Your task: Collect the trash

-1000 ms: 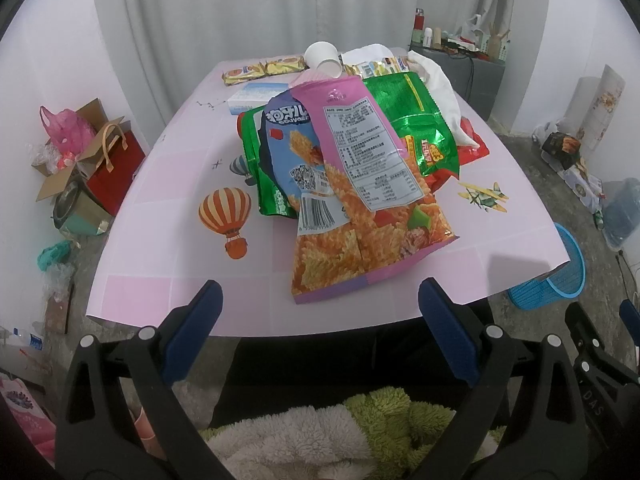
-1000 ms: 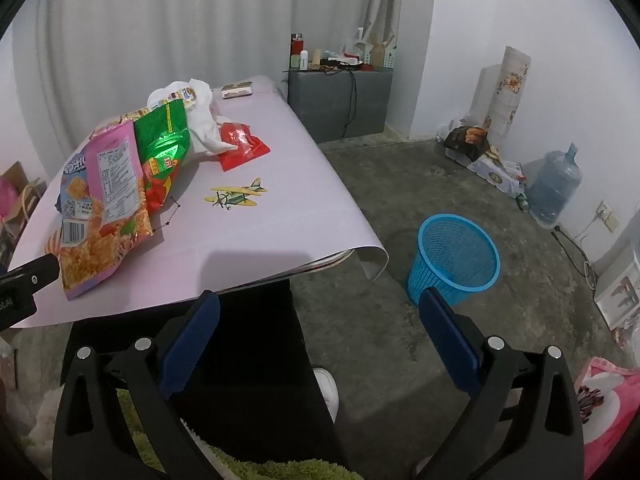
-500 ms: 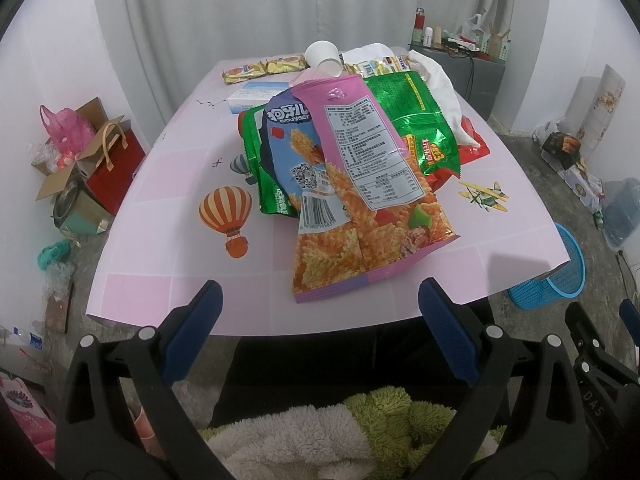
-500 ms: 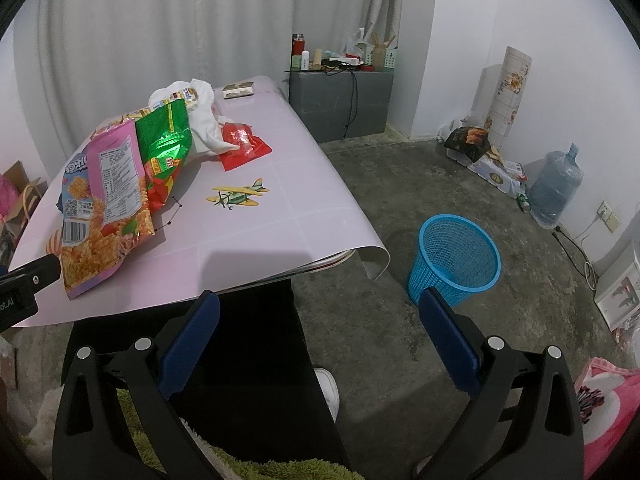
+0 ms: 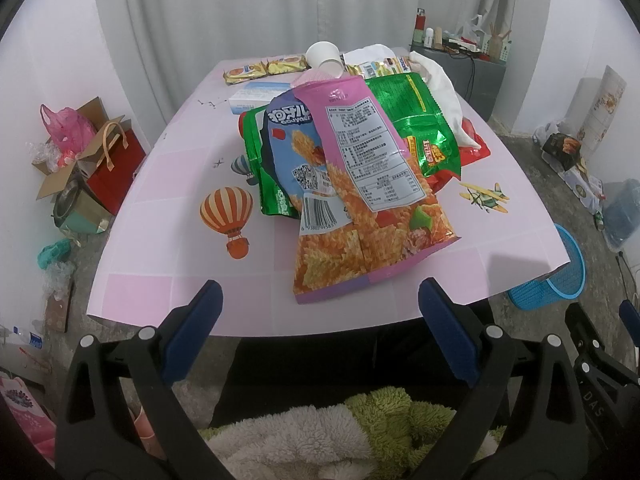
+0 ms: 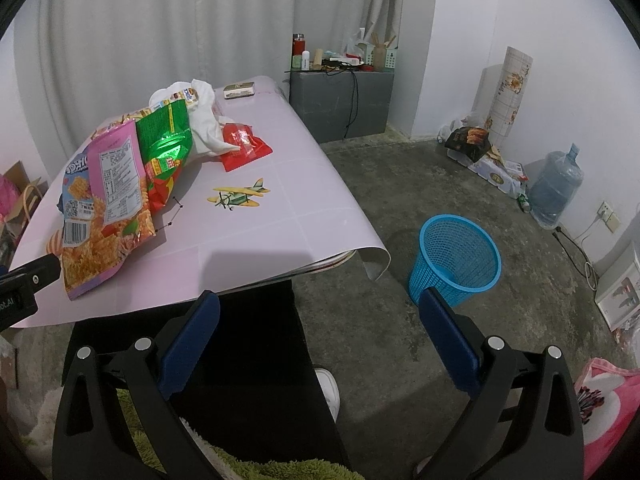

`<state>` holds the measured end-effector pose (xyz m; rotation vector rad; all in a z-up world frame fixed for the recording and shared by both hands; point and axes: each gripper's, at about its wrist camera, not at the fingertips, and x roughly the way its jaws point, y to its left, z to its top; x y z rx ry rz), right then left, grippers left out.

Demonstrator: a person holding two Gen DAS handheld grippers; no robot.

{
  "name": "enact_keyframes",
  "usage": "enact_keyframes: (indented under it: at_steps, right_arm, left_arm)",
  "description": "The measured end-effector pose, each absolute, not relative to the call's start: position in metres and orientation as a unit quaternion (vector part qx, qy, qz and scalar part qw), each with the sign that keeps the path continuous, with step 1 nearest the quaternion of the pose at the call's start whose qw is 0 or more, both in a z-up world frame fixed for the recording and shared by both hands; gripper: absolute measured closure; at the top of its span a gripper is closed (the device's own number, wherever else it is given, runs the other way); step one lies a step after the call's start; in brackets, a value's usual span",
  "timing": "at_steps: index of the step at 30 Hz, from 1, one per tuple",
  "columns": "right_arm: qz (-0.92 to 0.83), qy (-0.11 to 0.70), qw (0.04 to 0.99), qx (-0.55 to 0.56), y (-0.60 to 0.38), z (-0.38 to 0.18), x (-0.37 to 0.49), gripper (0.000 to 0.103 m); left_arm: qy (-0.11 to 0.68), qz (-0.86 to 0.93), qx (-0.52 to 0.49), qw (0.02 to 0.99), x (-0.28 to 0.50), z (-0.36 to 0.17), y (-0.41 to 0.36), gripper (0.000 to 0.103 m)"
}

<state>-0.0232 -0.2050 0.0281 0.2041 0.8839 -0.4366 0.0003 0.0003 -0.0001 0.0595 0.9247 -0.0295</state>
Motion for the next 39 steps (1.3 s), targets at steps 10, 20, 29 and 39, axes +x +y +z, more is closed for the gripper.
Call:
enact_keyframes:
  at_steps: [10, 20, 29, 39]
  right_arm:
    - [-0.209, 0.424, 0.876, 0.099, -0.208, 0.028, -0.025, 0.006]
    - [-0.208, 0.424, 0.876, 0.100, -0.208, 0.028, -0.025, 0.006]
    - [-0.204, 0.424, 0.877, 0.096, -0.203, 0.026, -0.018, 0.006]
    - [-0.156, 0.365, 0.916, 0.061, -0.193, 0.051, 0.022, 0.006]
  left_arm:
    - [0.446, -0.014, 0.029, 0.894, 0.000, -0.001, -0.001, 0.009]
    - [0.447, -0.014, 0.029, 0.894, -0.002, -0.002, -0.003, 0.009]
    - [0.446, -0.011, 0.026, 0.894, -0.005, -0.011, 0.007, 0.009]
    - [0.431, 0.056, -0.034, 0.900, 0.028, -0.014, 0.087, 0.009]
